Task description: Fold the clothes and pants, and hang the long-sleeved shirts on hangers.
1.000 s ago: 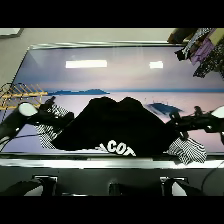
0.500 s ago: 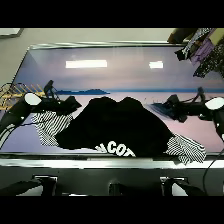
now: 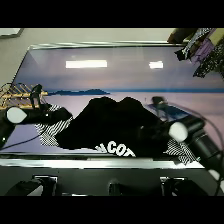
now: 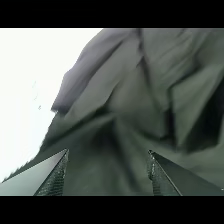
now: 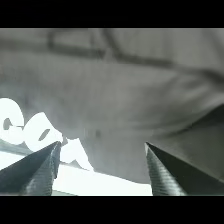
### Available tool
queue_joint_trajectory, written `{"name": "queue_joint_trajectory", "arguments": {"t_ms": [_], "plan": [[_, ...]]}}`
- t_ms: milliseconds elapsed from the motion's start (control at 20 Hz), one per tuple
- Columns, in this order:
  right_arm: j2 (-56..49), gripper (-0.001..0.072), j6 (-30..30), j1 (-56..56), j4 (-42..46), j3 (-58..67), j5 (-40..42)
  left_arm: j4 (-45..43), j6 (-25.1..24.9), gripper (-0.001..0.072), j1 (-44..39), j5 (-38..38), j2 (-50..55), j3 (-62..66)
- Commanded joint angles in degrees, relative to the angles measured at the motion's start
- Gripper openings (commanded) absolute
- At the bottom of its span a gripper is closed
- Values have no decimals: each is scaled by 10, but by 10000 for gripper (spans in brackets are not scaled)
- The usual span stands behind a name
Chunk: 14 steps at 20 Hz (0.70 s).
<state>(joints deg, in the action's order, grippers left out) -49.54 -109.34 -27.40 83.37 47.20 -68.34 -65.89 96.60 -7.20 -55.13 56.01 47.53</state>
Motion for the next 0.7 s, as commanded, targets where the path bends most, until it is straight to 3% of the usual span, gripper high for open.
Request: {"name": "queue_joint_trajectory", "arguments": {"t_ms": [0,200,450,500,650], "plan": [[1,611,-95,-164,81,-64,54,-23,-8,558,0,-3,-54,-57],[-62,611,-135,-242,111,-90,117,-23,-8,558,0,3,-54,-64],[-142,607,-168,-244,152,-90,186,-23,-8,557,0,7,-54,-64],[-151,578,-190,-244,168,-90,194,-23,-8,557,0,7,-54,-64],[-157,369,-261,-244,226,-88,193,-23,-8,558,0,7,-54,-64]]}}
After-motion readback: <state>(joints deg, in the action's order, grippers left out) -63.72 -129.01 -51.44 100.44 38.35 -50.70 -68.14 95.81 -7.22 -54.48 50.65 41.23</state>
